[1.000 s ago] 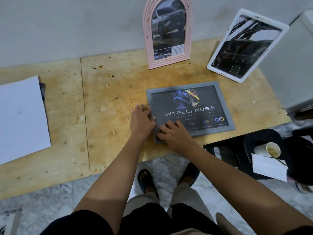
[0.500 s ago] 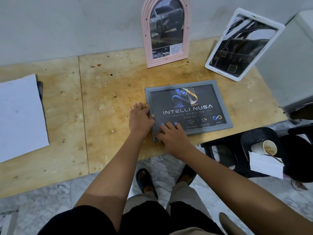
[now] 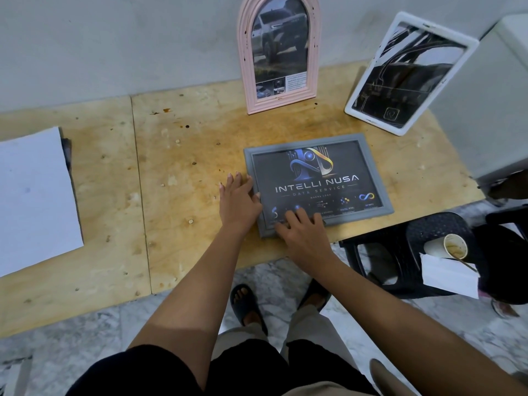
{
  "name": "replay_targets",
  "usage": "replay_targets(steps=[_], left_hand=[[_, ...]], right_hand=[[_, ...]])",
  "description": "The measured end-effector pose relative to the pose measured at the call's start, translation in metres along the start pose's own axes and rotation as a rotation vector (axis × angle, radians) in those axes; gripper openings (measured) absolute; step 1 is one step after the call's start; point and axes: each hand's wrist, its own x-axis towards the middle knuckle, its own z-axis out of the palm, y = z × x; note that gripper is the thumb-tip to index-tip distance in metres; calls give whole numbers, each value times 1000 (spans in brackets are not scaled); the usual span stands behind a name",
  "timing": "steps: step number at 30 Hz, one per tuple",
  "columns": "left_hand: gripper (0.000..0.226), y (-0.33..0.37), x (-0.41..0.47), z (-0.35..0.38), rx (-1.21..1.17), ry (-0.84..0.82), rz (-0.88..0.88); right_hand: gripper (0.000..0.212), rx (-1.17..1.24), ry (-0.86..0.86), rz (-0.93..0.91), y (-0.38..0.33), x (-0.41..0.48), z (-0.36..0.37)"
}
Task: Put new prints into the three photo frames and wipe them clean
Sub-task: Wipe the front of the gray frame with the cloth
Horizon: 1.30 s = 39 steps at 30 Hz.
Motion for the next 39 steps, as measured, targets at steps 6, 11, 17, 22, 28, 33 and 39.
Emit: replay_targets(steps=[6, 11, 17, 22, 28, 33, 39], left_hand=[[49, 0, -2, -2, -52, 9, -12], [49, 1, -4, -4, -62, 5, -13], [50, 2, -6, -7, -75, -4, -18], [50, 3, -7, -8, -79, -2, -20], [50, 2, -8, -6, -100, 32, -20], [46, 3, -6, -3, -73, 50, -17], [47, 6, -10, -1, -130, 65, -85]], right_hand=[[37, 9, 24, 43, 10, -3, 11], [37, 20, 81, 90, 24, -10, 16], [37, 41, 115, 186, 39, -21, 27], [38, 61, 130, 236, 40, -24, 30], [32, 21, 125, 318, 74, -32, 31], [40, 62, 157, 393, 96, -41, 32], [30, 105, 145, 448, 126, -52, 38]])
